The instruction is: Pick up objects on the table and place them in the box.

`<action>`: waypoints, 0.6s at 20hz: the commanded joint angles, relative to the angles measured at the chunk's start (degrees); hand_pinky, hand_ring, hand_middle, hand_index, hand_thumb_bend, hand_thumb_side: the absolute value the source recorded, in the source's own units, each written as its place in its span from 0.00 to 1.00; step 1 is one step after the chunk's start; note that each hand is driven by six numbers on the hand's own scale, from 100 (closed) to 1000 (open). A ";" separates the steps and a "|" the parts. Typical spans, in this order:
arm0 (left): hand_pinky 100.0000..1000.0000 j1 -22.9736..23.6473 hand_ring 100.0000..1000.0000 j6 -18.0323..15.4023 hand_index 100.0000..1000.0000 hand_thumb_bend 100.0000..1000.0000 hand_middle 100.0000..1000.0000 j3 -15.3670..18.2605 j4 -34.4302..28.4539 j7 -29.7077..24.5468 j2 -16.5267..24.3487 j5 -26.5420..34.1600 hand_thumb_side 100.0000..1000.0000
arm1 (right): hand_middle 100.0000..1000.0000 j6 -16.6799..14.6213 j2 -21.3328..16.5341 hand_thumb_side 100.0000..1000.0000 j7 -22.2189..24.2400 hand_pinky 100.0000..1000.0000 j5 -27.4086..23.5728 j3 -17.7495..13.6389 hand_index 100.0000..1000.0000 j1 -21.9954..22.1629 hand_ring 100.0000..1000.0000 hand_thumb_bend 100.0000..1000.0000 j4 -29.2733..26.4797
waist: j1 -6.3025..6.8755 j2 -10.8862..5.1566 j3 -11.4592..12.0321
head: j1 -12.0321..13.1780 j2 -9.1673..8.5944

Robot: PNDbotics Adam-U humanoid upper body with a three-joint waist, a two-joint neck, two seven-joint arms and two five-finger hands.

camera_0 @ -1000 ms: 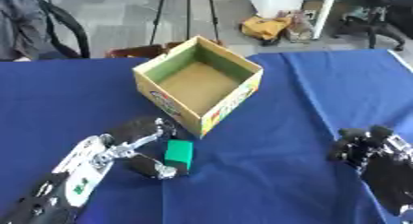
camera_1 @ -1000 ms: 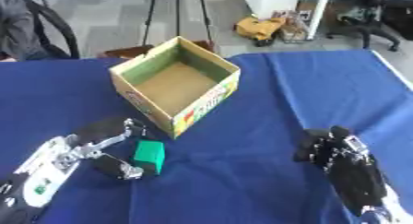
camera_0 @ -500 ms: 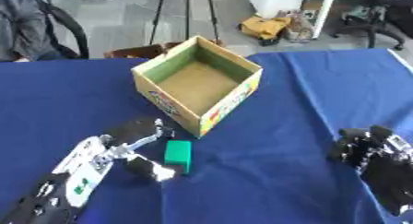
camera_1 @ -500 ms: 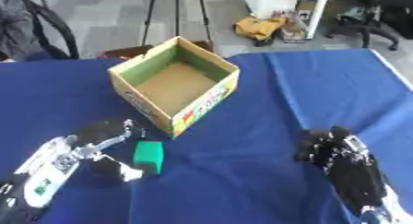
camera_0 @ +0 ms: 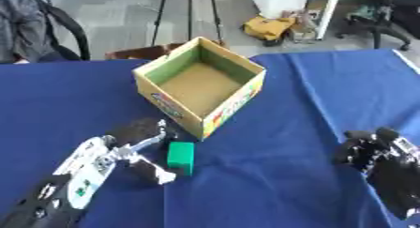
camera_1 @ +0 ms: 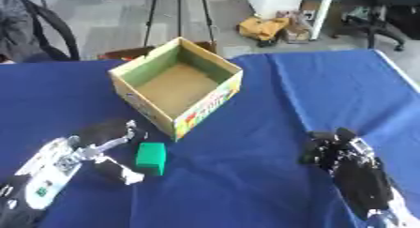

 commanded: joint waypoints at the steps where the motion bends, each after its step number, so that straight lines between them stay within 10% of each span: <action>1: 0.30 -0.78 0.49 0.61 0.46 0.00 0.18 0.76 -1.11 0.56 1.06 0.53 0.14 | 0.52 -0.01 -0.76 0.92 0.12 0.60 0.13 -0.29 0.72 -0.56 0.54 0.00 -0.50 | -0.05 -0.86 -0.11 | -0.36 -0.33; 12: 0.30 -7.23 0.49 9.15 0.44 0.00 0.17 6.02 -11.02 1.20 6.85 17.63 0.21 | 0.52 0.05 -1.24 0.91 0.25 0.60 0.13 -0.14 0.72 -0.28 0.53 0.00 -0.27 | 0.50 -1.60 -0.79 | -0.39 -0.74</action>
